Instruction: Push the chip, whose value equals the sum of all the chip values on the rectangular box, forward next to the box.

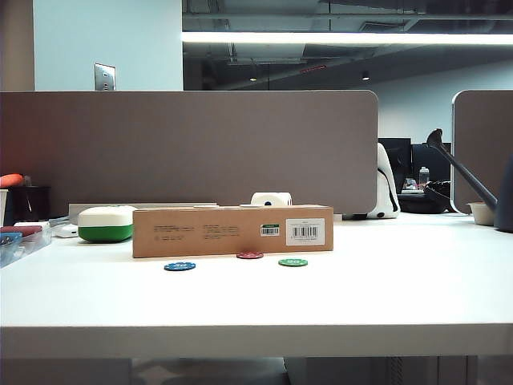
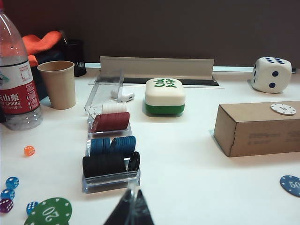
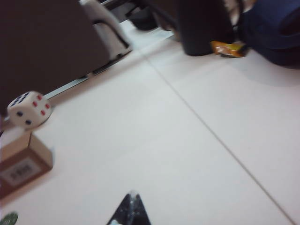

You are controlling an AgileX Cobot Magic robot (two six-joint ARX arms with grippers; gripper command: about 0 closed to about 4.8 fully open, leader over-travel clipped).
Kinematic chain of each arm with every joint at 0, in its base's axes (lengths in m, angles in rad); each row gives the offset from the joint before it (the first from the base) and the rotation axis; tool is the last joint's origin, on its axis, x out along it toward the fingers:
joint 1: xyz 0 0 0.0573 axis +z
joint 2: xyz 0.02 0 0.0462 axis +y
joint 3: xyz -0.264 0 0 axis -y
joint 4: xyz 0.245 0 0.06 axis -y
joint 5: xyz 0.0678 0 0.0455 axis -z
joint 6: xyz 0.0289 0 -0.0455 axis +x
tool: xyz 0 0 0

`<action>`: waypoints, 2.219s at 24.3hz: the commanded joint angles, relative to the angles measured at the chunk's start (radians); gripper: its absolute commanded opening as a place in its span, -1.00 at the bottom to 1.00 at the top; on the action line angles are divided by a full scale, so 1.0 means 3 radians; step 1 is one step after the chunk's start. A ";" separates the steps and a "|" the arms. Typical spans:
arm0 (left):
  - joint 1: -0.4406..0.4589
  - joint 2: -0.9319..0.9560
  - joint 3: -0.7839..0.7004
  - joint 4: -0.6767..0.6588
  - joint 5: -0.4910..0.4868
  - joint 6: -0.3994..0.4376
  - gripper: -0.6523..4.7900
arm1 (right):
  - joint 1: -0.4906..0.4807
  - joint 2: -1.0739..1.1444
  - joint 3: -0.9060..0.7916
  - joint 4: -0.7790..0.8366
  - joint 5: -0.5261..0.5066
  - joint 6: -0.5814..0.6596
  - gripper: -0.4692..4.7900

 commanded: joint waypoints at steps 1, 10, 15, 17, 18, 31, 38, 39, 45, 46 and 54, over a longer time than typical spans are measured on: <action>0.0005 -0.0001 0.0014 0.0029 0.0014 0.0014 -0.78 | -0.0155 0.0001 -0.0200 0.0535 -0.0646 -0.0378 -0.84; 0.0006 -0.0001 0.0014 0.0015 0.0013 0.0014 -0.78 | -0.0244 0.0001 -0.0502 0.1179 -0.1127 -0.0896 -0.84; 0.0005 -0.0001 0.0014 0.0009 0.0014 0.0014 -0.78 | -0.0252 0.0001 -0.0502 0.1166 -0.1105 -0.1274 -0.84; 0.0005 -0.0001 0.0014 0.0005 0.0014 0.0014 -0.78 | -0.0253 0.0001 -0.0502 0.1166 -0.1105 -0.1391 -0.84; 0.0005 -0.0001 0.0014 0.0004 0.0014 0.0014 -0.78 | -0.0253 0.0001 -0.0502 0.1164 -0.1104 -0.1423 -0.84; 0.0005 -0.0001 0.0014 0.0003 0.0014 0.0014 -0.78 | -0.0724 0.0001 -0.0502 0.1040 -0.1133 -0.1466 -0.84; 0.0005 -0.0001 0.0014 0.0003 0.0013 0.0014 -0.78 | -0.1034 0.0001 -0.0502 0.1036 -0.1657 -0.1653 -0.84; 0.0006 -0.0001 0.0014 0.0001 0.0014 0.0014 -0.78 | -0.1080 0.0001 -0.0502 0.1030 -0.1738 -0.1671 -0.84; 0.0006 -0.0001 0.0014 0.0001 0.0013 0.0014 -0.78 | -0.1195 0.0001 -0.0502 0.0959 -0.1803 -0.1652 -0.84; 0.0005 -0.0001 0.0014 0.0001 0.0014 0.0014 -0.78 | -0.1194 0.0001 -0.0502 0.0959 -0.1803 -0.1652 -0.84; 0.0006 -0.0001 0.0014 0.0001 0.0014 0.0014 -0.78 | -0.1186 0.0001 -0.0502 0.0916 -0.1783 -0.1453 -0.84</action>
